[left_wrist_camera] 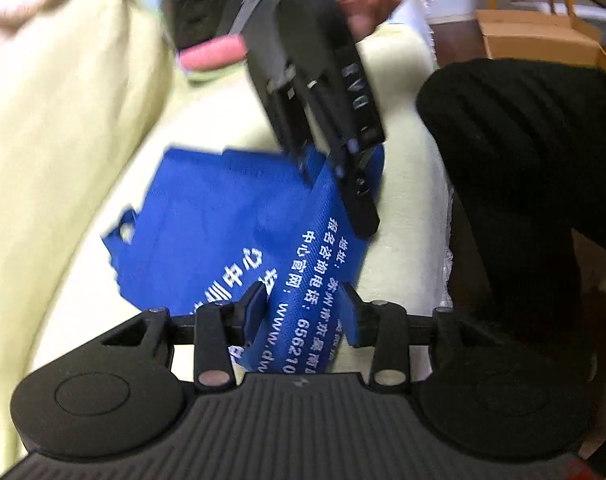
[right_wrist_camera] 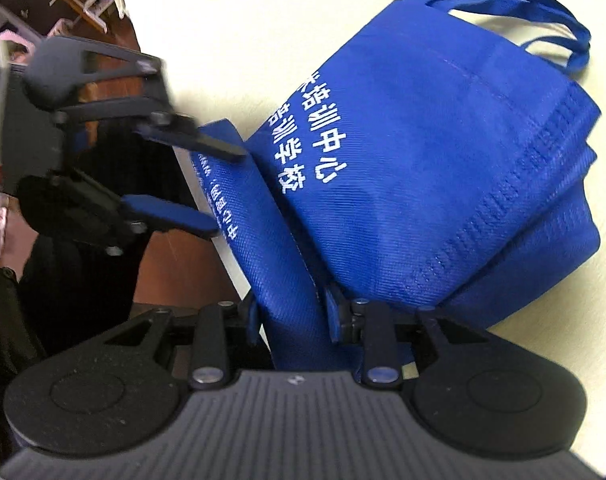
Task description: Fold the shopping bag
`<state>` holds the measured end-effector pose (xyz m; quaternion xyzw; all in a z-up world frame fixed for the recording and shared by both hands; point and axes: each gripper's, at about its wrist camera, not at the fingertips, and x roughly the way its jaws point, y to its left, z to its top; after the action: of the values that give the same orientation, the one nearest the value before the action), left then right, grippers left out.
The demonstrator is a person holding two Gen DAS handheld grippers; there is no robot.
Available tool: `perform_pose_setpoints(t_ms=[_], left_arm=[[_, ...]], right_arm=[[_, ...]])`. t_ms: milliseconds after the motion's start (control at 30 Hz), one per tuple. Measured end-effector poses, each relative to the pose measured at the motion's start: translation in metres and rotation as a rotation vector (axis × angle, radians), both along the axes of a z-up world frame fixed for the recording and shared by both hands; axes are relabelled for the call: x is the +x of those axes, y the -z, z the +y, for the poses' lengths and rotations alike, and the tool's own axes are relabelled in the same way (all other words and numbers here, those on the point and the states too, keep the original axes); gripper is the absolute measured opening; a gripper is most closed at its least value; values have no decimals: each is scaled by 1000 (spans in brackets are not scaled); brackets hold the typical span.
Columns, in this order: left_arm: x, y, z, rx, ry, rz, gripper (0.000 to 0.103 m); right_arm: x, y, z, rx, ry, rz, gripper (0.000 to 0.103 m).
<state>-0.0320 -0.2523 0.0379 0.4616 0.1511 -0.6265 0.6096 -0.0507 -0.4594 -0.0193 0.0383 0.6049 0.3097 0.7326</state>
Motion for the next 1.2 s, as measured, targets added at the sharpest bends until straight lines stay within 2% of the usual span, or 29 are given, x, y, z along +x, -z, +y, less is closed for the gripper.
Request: perform_pose_setpoints(t_ms=[167,300,467,533,633,733,833,933,1033,1100,1200], left_arm=[[17,-1,-8,48,-42,98,44],[32,0,-14,53,-45,157,44],[39,-1,-14,62,-54,210,46],[44,-1,-15,63,-58,235,46],[47,-1,-12,66,-55,261,47],[51,1,-16,72,-49,272,48],[53,2,-18,79,-44,283,49],[56,3,-20,84,-42,293,49],[57,4,-21,84,-38,298,51],[57,5,-21,82,-34,298,52],[50,7,-16,62,-12,252,53]], right_arm=[[-14,-1,-13,59,77,-40,26],[-37,-3,-27,118,249,-110,29],[-61,2,-54,158,462,-213,40],[-65,-5,-57,124,543,-258,47],[-90,-28,-47,-35,567,-409,47],[-114,-44,9,-283,343,-641,44],[-128,-31,60,-497,86,-795,44],[-134,-3,94,-693,-163,-860,45],[-132,23,114,-880,-325,-954,47],[-123,30,116,-925,-363,-964,48],[-105,33,115,-866,-318,-927,50]])
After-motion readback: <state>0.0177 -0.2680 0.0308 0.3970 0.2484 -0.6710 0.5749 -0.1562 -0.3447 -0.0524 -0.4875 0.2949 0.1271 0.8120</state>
